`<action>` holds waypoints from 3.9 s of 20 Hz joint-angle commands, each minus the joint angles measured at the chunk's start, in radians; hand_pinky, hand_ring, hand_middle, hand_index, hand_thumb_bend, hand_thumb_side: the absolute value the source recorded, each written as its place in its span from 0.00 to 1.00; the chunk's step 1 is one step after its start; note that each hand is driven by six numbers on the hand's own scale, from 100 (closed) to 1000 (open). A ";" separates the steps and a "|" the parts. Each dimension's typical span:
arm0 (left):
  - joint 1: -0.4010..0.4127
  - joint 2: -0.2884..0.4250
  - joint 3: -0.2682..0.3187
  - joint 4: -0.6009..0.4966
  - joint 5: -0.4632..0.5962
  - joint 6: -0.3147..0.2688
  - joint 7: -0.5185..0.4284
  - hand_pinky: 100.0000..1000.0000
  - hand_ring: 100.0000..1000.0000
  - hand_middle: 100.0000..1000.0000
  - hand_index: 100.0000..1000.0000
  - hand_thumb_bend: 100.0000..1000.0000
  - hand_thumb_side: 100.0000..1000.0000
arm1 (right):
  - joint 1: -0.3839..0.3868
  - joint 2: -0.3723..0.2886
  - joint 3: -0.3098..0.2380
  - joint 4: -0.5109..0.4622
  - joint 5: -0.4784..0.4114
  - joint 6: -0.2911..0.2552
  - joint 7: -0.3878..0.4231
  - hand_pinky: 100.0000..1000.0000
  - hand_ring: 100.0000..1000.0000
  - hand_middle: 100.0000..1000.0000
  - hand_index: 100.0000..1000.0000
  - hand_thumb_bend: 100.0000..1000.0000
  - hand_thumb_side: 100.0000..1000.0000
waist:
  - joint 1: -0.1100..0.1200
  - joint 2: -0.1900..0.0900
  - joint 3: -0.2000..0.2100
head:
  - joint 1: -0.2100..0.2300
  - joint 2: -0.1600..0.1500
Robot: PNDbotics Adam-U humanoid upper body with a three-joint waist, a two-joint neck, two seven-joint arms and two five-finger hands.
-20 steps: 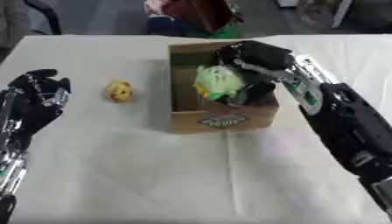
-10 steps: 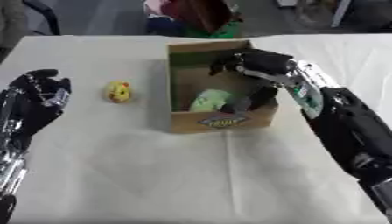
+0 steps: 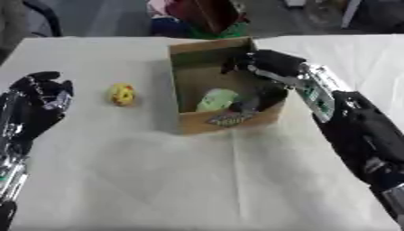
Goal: Pick up objects on the table and place them in the box.
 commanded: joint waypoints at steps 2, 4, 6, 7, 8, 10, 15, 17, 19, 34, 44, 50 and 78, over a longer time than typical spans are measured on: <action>-0.017 0.020 0.005 -0.017 -0.001 0.000 -0.002 0.65 0.58 0.48 0.70 0.17 0.12 | -0.016 -0.029 -0.016 -0.023 -0.009 0.014 -0.008 0.69 0.82 0.87 0.88 0.34 0.64 | 0.003 -0.016 -0.002 | 0.001 -0.009; -0.019 0.024 0.006 -0.017 -0.001 0.001 -0.001 0.65 0.58 0.48 0.70 0.17 0.12 | -0.020 -0.042 -0.029 -0.045 -0.035 0.029 -0.014 0.70 0.83 0.87 0.88 0.38 0.59 | 0.002 -0.017 -0.004 | 0.004 -0.008; -0.020 0.027 0.005 -0.016 -0.001 0.002 -0.001 0.65 0.58 0.48 0.70 0.17 0.12 | -0.023 -0.058 -0.043 -0.072 -0.064 0.051 -0.026 0.69 0.83 0.87 0.88 0.34 0.57 | 0.001 -0.018 -0.007 | 0.006 -0.007; -0.021 0.028 0.005 -0.016 -0.001 0.002 -0.002 0.65 0.58 0.48 0.70 0.17 0.12 | -0.023 -0.064 -0.044 -0.083 -0.081 0.061 -0.028 0.69 0.83 0.87 0.88 0.34 0.57 | 0.001 -0.018 -0.008 | 0.006 -0.006; -0.021 0.029 0.005 -0.015 -0.001 0.002 -0.002 0.65 0.58 0.48 0.70 0.17 0.12 | -0.023 -0.068 -0.043 -0.092 -0.096 0.070 -0.026 0.69 0.83 0.87 0.88 0.34 0.57 | 0.000 -0.019 -0.008 | 0.007 -0.006; -0.022 0.032 0.004 -0.014 -0.001 0.002 -0.003 0.65 0.58 0.48 0.70 0.17 0.12 | -0.023 -0.076 -0.043 -0.107 -0.123 0.084 -0.017 0.67 0.81 0.84 0.85 0.23 0.49 | 0.000 -0.020 -0.012 | 0.010 -0.005; -0.054 0.076 -0.011 0.011 -0.030 0.014 -0.014 0.65 0.59 0.50 0.70 0.17 0.13 | 0.004 -0.128 -0.093 -0.186 -0.201 0.155 -0.067 0.64 0.76 0.77 0.81 0.21 0.44 | -0.003 -0.022 -0.033 | 0.024 -0.001; -0.079 0.105 -0.019 0.027 -0.057 0.018 -0.023 0.65 0.61 0.51 0.71 0.18 0.13 | 0.019 -0.141 -0.088 -0.223 -0.234 0.177 -0.074 0.63 0.75 0.75 0.80 0.21 0.42 | -0.004 -0.023 -0.041 | 0.030 0.000; -0.114 0.139 -0.030 0.057 -0.088 0.024 -0.038 0.65 0.62 0.52 0.72 0.20 0.13 | 0.031 -0.152 -0.081 -0.262 -0.267 0.191 -0.074 0.63 0.75 0.74 0.80 0.21 0.41 | -0.005 -0.023 -0.051 | 0.036 0.000; -0.458 0.198 -0.137 0.544 -0.685 -0.074 -0.439 0.67 0.65 0.60 0.75 0.29 0.12 | 0.065 -0.180 -0.061 -0.413 -0.490 0.260 0.029 0.63 0.74 0.72 0.79 0.20 0.39 | -0.010 -0.031 -0.108 | 0.060 0.011; -0.530 0.082 -0.126 0.732 -0.858 -0.149 -0.451 0.66 0.63 0.60 0.76 0.50 0.16 | 0.073 -0.171 -0.060 -0.414 -0.500 0.259 0.044 0.63 0.73 0.72 0.79 0.19 0.39 | -0.019 -0.032 -0.115 | 0.071 0.016; -0.540 0.046 -0.119 0.780 -0.911 -0.163 -0.377 0.62 0.54 0.49 0.69 0.22 0.11 | 0.078 -0.166 -0.060 -0.412 -0.498 0.257 0.049 0.63 0.73 0.72 0.79 0.18 0.39 | -0.020 -0.031 -0.119 | 0.072 0.017; -0.726 -0.094 -0.194 0.710 -0.862 -0.239 -0.315 0.60 0.51 0.39 0.59 0.00 0.13 | 0.069 -0.079 0.061 -0.382 -0.454 0.127 0.160 0.64 0.73 0.71 0.77 0.24 0.50 | -0.002 -0.036 -0.216 | 0.125 0.022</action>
